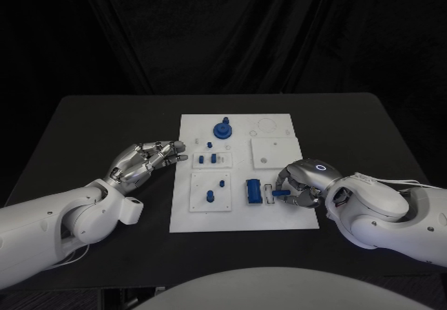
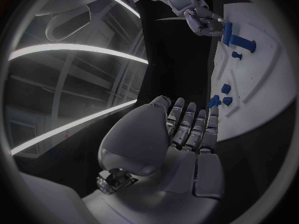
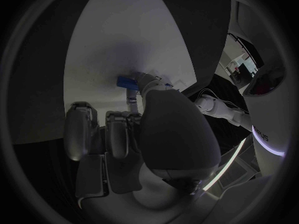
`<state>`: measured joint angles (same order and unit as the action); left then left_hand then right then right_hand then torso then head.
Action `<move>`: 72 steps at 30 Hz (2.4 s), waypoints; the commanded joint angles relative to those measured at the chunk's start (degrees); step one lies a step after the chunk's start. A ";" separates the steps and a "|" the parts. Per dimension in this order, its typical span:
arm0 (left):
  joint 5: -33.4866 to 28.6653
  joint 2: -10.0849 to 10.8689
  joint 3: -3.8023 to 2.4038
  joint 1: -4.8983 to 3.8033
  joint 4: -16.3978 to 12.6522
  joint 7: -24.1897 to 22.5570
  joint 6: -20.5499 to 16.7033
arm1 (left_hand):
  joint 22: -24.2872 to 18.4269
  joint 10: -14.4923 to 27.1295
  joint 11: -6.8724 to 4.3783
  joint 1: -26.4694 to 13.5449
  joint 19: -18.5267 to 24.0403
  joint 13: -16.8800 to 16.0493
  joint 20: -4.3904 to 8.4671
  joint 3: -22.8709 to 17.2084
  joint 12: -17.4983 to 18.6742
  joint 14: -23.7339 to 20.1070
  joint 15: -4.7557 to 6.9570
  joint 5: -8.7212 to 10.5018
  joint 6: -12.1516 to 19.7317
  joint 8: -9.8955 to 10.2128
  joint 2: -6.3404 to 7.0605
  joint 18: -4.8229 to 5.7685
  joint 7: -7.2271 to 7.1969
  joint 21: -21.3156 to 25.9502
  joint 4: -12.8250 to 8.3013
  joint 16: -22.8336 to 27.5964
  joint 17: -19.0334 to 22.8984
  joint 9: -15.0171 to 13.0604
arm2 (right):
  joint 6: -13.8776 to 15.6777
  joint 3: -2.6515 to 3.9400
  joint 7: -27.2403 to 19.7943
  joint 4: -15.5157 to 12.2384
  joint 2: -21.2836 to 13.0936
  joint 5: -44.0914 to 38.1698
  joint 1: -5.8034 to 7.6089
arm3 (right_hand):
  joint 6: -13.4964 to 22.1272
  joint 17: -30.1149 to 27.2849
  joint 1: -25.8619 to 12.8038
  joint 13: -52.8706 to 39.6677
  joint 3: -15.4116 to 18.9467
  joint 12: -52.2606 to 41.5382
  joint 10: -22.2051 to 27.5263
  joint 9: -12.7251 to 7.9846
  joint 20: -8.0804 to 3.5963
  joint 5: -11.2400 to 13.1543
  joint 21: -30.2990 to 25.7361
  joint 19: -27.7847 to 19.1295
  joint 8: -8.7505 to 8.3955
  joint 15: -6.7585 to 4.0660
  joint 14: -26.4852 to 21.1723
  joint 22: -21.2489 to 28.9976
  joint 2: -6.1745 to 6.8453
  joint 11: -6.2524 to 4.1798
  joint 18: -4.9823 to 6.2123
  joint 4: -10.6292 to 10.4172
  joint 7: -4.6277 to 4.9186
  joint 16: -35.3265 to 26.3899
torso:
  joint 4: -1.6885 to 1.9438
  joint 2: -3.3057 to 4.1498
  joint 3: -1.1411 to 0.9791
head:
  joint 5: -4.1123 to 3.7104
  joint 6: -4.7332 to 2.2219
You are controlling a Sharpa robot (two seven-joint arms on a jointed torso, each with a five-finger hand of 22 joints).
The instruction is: Assemble the parts on the task board
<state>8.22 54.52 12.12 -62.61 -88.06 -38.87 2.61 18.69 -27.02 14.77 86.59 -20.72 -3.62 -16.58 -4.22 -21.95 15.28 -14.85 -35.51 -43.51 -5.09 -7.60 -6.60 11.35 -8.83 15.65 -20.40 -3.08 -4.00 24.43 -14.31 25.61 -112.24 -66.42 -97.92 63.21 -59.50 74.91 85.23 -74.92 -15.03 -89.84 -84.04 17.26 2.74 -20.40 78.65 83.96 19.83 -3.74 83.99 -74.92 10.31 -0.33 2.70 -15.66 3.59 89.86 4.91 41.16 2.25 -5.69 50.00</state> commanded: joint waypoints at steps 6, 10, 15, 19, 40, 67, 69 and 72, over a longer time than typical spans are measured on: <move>0.09 -0.13 -0.02 0.12 -0.03 -5.42 0.97 | 0.06 -0.19 0.38 0.57 -0.37 -0.04 -0.13 -0.30 0.07 0.21 0.00 -0.31 0.40 0.13 -0.07 0.80 1.35 -0.30 -0.03 -0.30 -0.07 -0.08 | 5.34 0.07 1.70 -2.36 -2.02 14.12 -0.09 | -1.10 14.68 -2.15 -15.08 0.25 -0.16 -5.96 1.30 -0.87 0.15 -0.43 1.53 0.81 -0.90 5.92 -11.44 -0.51 -0.95 0.08 -0.77 -0.77 -0.04 | 0.00 0.00 -0.01 | 0.13 0.00; 0.09 -0.25 -0.02 0.12 -0.01 -5.29 0.94 | 0.03 -0.20 0.43 0.55 -0.35 -0.04 -0.13 -0.42 0.07 0.21 -0.04 -0.31 0.40 0.12 -0.08 0.85 1.39 -0.30 0.00 -0.30 -0.06 -0.08 | 6.64 0.12 1.63 -3.36 -2.70 22.38 0.13 | -0.86 14.34 -4.03 -15.08 0.74 -0.16 -5.96 1.92 -1.14 0.33 -0.80 1.43 0.91 -1.12 5.84 -11.32 -0.74 -1.13 0.15 -0.93 -0.91 -0.19 | 0.02 0.01 -0.03 | 0.08 0.00; 0.09 -0.41 -0.02 0.12 0.00 -5.15 0.91 | 0.03 -0.20 0.43 0.55 -0.35 -0.04 -0.13 -0.42 0.07 0.21 -0.04 -0.31 0.40 0.12 -0.08 0.85 1.39 -0.30 0.00 -0.30 -0.06 -0.08 | 7.96 0.16 2.30 -4.08 -2.79 27.58 0.69 | -0.44 13.96 -6.62 -15.08 1.41 -0.16 -5.96 2.63 -1.26 1.08 -1.28 1.29 0.93 -1.17 5.75 -11.18 -1.06 -1.15 0.24 -0.99 -0.92 -0.37 | 0.06 0.01 0.02 | -0.01 0.00; 0.08 -0.48 -0.02 0.12 -0.04 -5.05 0.88 | 0.03 -0.20 0.43 0.55 -0.35 -0.04 -0.13 -0.42 0.07 0.21 -0.04 -0.31 0.40 0.12 -0.08 0.85 1.39 -0.30 0.00 -0.30 -0.06 -0.08 | 7.97 0.17 3.70 -3.98 -2.43 29.03 0.89 | -0.20 13.68 -8.70 -15.08 1.70 -0.16 -5.96 3.25 -1.31 0.79 -1.43 1.28 1.02 -1.21 5.69 -11.14 -1.41 -1.18 0.26 -1.03 -0.93 -0.50 | 0.05 -0.03 0.04 | 0.07 0.00; 0.08 -1.07 -0.02 0.12 0.36 -4.81 1.11 | 0.00 -0.21 0.45 0.52 -0.33 -0.04 -0.12 -0.53 0.07 0.26 -0.08 -0.30 0.40 0.11 -0.05 0.90 1.44 -0.30 0.03 -0.37 -0.07 -0.09 | 6.79 0.12 7.56 -1.59 0.38 26.88 0.98 | 1.36 11.97 -15.33 -15.08 4.28 -0.16 -5.96 5.58 -1.27 -2.55 -3.68 0.62 1.06 -1.11 5.32 -10.49 -3.23 -1.00 0.70 -0.95 -0.69 -1.34 | 0.03 0.04 0.09 | -0.05 0.00; 0.08 -1.16 -0.02 0.13 0.55 -4.68 1.40 | 0.01 -0.20 0.46 0.51 -0.34 -0.04 -0.11 -0.63 0.08 0.30 -0.10 -0.31 0.43 0.12 -0.04 0.93 1.46 -0.31 0.03 -0.40 -0.07 -0.08 | 6.40 0.12 7.45 -0.86 2.20 24.41 0.92 | 1.79 11.76 -10.79 -15.08 3.18 -0.16 -5.96 8.33 -1.66 -9.82 -4.25 0.60 2.29 -1.62 5.29 -10.41 -3.84 -1.61 0.78 1.60 -1.38 -1.48 | -0.09 0.04 0.01 | 0.16 0.00; 0.08 -1.16 -0.02 0.13 0.55 -4.66 1.42 | 0.01 -0.20 0.46 0.51 -0.34 -0.04 -0.11 -0.63 0.08 0.30 -0.10 -0.31 0.43 0.12 -0.04 0.93 1.46 -0.31 0.03 -0.40 -0.07 -0.08 | 6.14 0.12 7.77 -0.76 2.29 24.04 0.92 | 1.60 11.78 -10.24 -15.08 3.00 -0.16 -5.96 8.76 -1.72 -10.20 -4.17 0.65 2.61 -1.68 5.30 -10.44 -3.81 -1.70 0.76 1.99 -1.51 -1.47 | -0.08 0.01 -0.01 | 0.12 0.00; 0.08 -1.19 -0.02 0.13 0.54 -4.65 1.47 | 0.01 -0.17 0.45 0.52 -0.35 -0.04 -0.11 -0.76 0.09 0.33 -0.13 -0.32 0.47 0.14 -0.05 0.97 1.49 -0.32 0.03 -0.43 -0.08 -0.08 | 5.69 0.12 8.38 -0.57 2.49 23.00 0.92 | 1.31 11.73 -8.68 -15.08 2.33 -0.16 -5.96 9.80 -1.92 -10.66 -4.27 0.66 3.39 -1.94 5.29 -10.44 -4.02 -2.02 0.78 3.15 -1.89 -1.50 | -0.02 -0.02 -0.01 | 0.07 0.00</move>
<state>8.21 53.41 12.14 -62.59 -87.47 -38.88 3.05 18.67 -27.24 14.97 86.58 -20.72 -3.62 -16.58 -4.54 -21.95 15.27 -14.84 -35.51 -43.51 -5.09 -7.60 -6.61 11.35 -8.83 15.65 -20.62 -3.08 -4.00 30.60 -14.14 31.59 -113.17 -63.88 -73.07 64.11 -58.17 74.91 75.36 -74.94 -12.52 -89.84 -84.04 26.63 1.22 -30.83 74.77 84.06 22.88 -5.32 84.03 -74.94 6.86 -1.97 2.69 -13.09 2.26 88.74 4.86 41.18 2.25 -5.53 50.00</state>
